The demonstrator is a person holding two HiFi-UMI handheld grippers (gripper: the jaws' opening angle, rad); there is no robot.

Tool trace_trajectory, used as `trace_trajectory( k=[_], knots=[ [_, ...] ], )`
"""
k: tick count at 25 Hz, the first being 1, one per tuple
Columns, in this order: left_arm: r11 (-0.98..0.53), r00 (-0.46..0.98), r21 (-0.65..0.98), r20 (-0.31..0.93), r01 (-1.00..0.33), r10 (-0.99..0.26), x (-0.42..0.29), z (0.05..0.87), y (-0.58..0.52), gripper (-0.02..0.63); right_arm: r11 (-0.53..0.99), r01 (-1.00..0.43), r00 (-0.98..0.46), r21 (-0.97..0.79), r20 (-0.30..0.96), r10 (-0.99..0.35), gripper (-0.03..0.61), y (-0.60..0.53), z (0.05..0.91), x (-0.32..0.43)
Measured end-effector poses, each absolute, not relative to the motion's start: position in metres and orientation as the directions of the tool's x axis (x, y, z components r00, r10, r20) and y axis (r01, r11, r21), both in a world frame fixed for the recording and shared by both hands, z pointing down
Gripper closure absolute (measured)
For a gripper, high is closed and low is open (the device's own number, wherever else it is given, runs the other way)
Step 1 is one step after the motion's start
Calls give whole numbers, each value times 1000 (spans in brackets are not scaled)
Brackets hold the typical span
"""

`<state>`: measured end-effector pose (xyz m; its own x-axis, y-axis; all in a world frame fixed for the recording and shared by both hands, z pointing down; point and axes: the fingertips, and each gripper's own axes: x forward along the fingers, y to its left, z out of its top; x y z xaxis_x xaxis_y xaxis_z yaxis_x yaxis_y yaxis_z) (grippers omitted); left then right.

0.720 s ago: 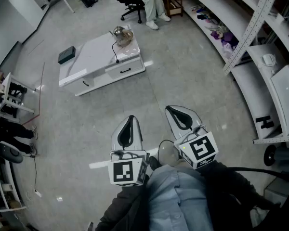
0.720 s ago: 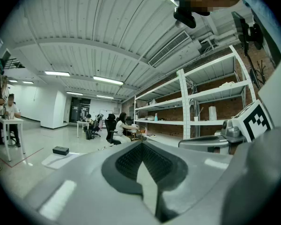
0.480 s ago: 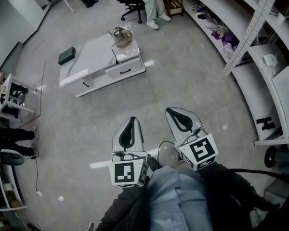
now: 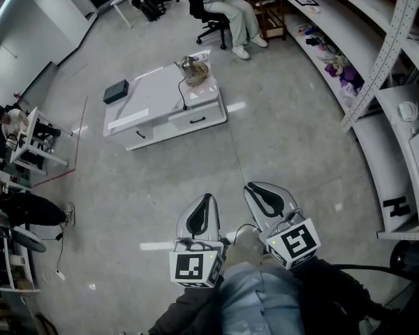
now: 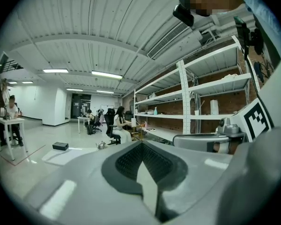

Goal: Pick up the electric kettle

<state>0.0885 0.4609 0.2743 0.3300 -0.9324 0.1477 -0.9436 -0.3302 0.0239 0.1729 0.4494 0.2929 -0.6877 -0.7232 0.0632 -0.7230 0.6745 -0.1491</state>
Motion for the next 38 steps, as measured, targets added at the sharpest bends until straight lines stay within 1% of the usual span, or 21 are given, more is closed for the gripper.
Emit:
trace_trajectory(
  k=[6,11,17,24,29,33,38],
  knots=[
    [-301,306,51,164,-952,-938,72,285,438,612,689,-706,-706,-161,87,-703,512,430,308,161],
    [-298,308,85,159,-951,-938,44,295,398,612,677,-715,-697,-173,108,-709,508,396,315,140],
    [-322,338,121,166,-939,-926,1,293,336,612,663,-731,-682,-164,127,-721,512,338,315,95],
    [-353,369,131,130,-926,-920,-65,289,281,612,636,-747,-662,-191,134,-737,515,283,313,31],
    [-379,397,147,118,-914,-910,-98,286,256,612,629,-759,-650,-170,126,-750,515,255,304,-5],
    [-397,416,155,115,-905,-902,-112,288,241,612,623,-766,-641,-155,128,-757,515,241,302,-22],
    [-411,432,164,126,-897,-893,-112,294,228,612,600,-780,-623,-177,142,-769,517,227,307,-21]
  ],
)
